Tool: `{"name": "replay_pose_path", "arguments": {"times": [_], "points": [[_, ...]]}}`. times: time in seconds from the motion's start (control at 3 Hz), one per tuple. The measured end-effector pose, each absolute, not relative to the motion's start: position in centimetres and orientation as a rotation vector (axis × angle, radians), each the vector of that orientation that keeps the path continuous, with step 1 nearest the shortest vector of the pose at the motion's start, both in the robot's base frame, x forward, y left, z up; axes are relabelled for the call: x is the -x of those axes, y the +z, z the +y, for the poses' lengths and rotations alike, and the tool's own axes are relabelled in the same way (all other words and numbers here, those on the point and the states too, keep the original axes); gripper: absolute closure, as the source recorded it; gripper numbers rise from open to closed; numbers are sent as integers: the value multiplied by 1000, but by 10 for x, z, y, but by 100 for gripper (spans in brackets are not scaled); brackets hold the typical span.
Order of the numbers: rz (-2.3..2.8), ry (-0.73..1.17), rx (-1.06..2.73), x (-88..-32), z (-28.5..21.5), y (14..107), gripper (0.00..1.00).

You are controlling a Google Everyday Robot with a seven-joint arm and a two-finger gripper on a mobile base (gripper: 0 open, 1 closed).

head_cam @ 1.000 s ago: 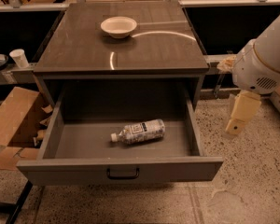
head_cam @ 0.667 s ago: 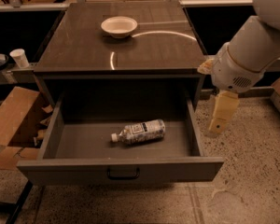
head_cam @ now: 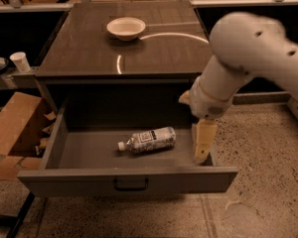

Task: Pick blue plastic bottle from top drawer and place on counter

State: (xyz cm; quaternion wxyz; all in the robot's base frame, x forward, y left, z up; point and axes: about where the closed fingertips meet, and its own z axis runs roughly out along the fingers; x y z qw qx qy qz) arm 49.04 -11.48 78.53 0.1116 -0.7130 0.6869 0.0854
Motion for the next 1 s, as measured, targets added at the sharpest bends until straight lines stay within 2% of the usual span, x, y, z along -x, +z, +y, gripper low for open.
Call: {"name": "replay_pose_path", "arguments": {"times": [0.33, 0.67, 1.0], "points": [[1980, 275, 2150, -507, -98, 693, 0], [1968, 287, 2157, -523, -93, 654, 0], [1968, 288, 2157, -523, -93, 654, 0]]}}
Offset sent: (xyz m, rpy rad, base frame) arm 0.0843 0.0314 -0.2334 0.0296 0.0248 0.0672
